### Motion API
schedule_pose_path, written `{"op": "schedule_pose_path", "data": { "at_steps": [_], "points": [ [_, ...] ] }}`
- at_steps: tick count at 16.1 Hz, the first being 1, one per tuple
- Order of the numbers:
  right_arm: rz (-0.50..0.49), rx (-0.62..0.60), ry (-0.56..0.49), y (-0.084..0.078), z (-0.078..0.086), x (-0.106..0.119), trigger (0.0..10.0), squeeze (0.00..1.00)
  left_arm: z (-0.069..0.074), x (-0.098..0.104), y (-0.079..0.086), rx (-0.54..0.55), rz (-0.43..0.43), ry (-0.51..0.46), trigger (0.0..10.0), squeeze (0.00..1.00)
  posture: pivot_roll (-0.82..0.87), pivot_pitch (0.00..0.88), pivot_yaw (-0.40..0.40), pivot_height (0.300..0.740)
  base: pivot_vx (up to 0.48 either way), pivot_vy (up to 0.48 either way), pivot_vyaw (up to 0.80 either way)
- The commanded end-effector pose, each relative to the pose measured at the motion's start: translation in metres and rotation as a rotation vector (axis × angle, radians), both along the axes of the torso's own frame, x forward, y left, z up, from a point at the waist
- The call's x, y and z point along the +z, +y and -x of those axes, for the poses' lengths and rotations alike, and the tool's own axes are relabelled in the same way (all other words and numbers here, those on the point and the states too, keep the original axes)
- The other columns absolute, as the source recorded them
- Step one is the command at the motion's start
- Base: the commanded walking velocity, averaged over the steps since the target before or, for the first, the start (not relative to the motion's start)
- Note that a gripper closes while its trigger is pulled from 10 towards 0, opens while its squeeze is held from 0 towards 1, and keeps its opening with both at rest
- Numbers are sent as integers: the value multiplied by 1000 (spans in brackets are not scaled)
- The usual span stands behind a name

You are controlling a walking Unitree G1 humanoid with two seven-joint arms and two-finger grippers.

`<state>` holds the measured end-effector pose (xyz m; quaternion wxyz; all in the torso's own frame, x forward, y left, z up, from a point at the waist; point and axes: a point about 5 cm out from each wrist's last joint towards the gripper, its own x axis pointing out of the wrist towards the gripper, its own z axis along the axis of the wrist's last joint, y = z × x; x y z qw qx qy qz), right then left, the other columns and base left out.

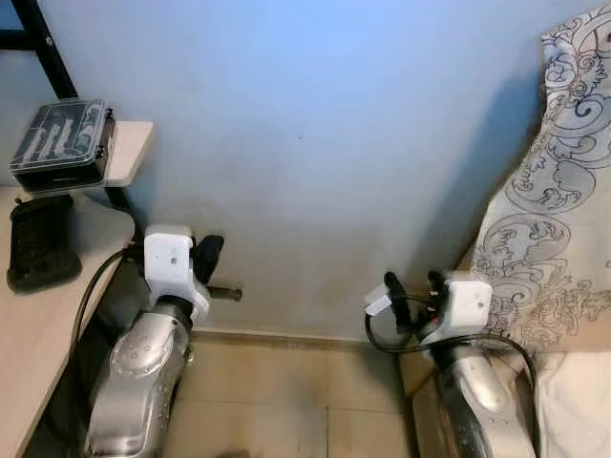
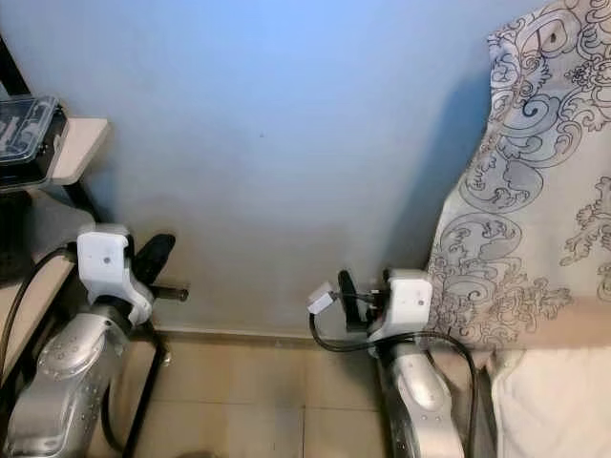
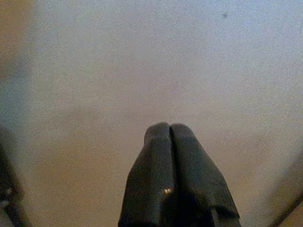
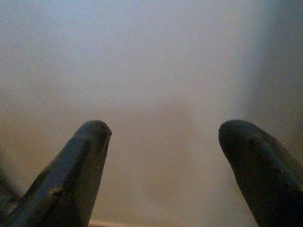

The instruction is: Clean up the room

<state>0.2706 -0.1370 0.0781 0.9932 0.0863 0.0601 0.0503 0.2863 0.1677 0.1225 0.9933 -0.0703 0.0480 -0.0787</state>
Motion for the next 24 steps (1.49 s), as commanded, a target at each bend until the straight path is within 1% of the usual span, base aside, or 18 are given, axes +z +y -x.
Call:
{"op": "schedule_pose_path", "data": {
  "at_steps": [1, 3, 6, 7, 8, 9, 10, 11, 12, 13, 14, 15, 16, 17, 19, 20, 22, 24],
  "points": [
    [16, -10, -79, 9, -14, 23, 10000, 0, -10, 8, -13, -74, 5, -21, 10000, 0, -26, 0, -5, 740, 0, 0, 0],
    [22, -21, -86, 6, -16, 22, 10000, 0, -14, 8, -16, -112, -61, -31, 10000, 0, -24, 0, -5, 740, 0, 0, 0],
    [24, -31, -75, 6, -18, 23, 10000, 0, -14, 5, -15, -121, -61, -19, 10000, 0, -19, 0, -7, 740, 0, 0, 0],
    [27, -33, -68, 5, -14, 22, 10000, 0, -12, 4, -14, -121, -58, -15, 10000, 0, -16, 0, -6, 740, 0, 0, 0],
    [55, -26, -70, 3, -4, 22, 10000, 0, -4, 4, -10, -131, -64, -24, 10000, 0, -16, 0, -9, 740, 0, 0, 0],
    [100, -9, -79, -2, 12, 20, 10000, 0, 11, 4, -4, -140, -85, -48, 10000, 0, -15, 0, -9, 740, 0, 0, 0],
    [98, -20, -65, -10, 27, 17, 10000, 0, 23, 7, 2, -137, -99, -73, 10000, 0, -18, 0, -11, 740, 0, 0, 0],
    [118, -52, -56, -24, 39, 12, 10000, 0, 33, 14, 6, -142, -115, -147, 10000, 0, -20, 0, -15, 740, 0, 0, 0],
    [118, -77, -45, -32, 44, 6, 10000, 0, 37, -1, 12, -125, -181, -136, 10000, 0, -23, 0, -12, 740, 0, 0, 0],
    [104, -102, -31, -36, 42, 0, 10000, 0, 34, -15, 14, -73, -130, -85, 10000, 0, -32, 0, -17, 740, 0, 0, 0],
    [76, -126, -21, -37, 39, -2, 10000, 0, 30, -12, 8, -82, -91, -88, 10000, 0, -23, 0, -17, 740, 0, 0, 0],
    [65, -106, -25, -31, 36, 1, 10000, 0, 28, -2, 0, -135, -107, -116, 10000, 0, -22, 0, -14, 740, 0, 0, 0],
    [77, -82, -34, -27, 35, 4, 10000, 0, 28, -2, -1, -145, -122, -109, 10000, 0, -23, 0, -11, 740, 0, 0, 0],
    [76, -72, -37, -24, 33, 6, 10000, 0, 26, -2, 0, -141, -138, -96, 10000, 0, -23, 0, -10, 740, 0, 0, 0],
    [78, -63, -44, -21, 29, 7, 10000, 0, 24, 2, -4, -157, -122, -112, 10000, 0, -20, 0, -4, 740, 0, 0, 0],
    [77, -51, -53, -16, 21, 7, 10000, 0, 18, 5, -11, -183, -153, -138, 10000, 0, -17, 0, -3, 740, 0, 0, 0],
    [73, -35, -64, -12, 14, 11, 10000, 0, 13, 10, -13, -184, -149, -146, 10000, 0, -16, 0, -5, 740, 0, 0, 0],
    [78, -27, -64, -11, 10, 11, 10000, 0, 9, 13, -14, -178, -154, -151, 10000, 0, -15, 0, -5, 740, 0, 0, 0]
  ]
}}
